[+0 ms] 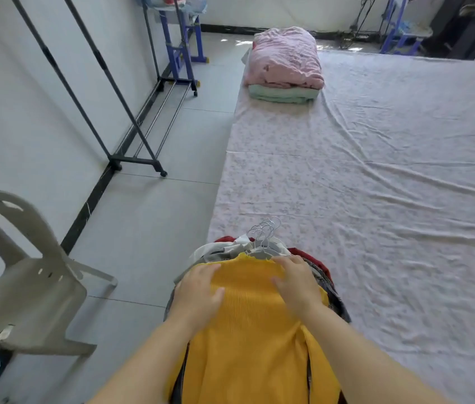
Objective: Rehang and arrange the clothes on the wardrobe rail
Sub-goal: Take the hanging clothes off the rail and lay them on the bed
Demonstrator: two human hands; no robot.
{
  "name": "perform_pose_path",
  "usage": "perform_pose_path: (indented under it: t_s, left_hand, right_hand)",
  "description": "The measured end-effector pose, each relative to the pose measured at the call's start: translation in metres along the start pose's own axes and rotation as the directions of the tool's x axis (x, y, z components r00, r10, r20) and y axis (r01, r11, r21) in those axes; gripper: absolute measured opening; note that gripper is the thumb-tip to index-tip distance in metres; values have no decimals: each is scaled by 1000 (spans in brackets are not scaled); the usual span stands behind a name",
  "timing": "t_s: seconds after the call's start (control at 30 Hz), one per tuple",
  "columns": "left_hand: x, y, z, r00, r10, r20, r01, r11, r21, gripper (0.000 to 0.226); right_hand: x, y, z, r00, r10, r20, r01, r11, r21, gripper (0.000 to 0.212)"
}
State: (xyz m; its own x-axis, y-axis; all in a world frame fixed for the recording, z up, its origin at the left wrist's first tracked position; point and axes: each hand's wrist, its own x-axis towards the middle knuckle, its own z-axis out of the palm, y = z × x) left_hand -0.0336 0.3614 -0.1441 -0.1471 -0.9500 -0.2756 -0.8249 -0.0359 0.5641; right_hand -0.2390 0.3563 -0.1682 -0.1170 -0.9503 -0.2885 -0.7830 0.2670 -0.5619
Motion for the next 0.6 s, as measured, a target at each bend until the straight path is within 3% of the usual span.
perform_pose_path:
  t_s: [0.23,0.47,0.6]
  left_hand:
    - [13,0,14,992,-59,111,45,991,127,51]
    - [22,22,14,978,89,188,-133,962,238,50]
    - [20,35,13,935,229,270,-304,910,283,51]
  right_hand:
    - [-17,33,14,995,62,82,-62,998,9,39]
    - [-42,47,-1,989,144,-30,-143,989,46,39]
    - [-73,47,-6,966,235,-111,-227,971,81,42]
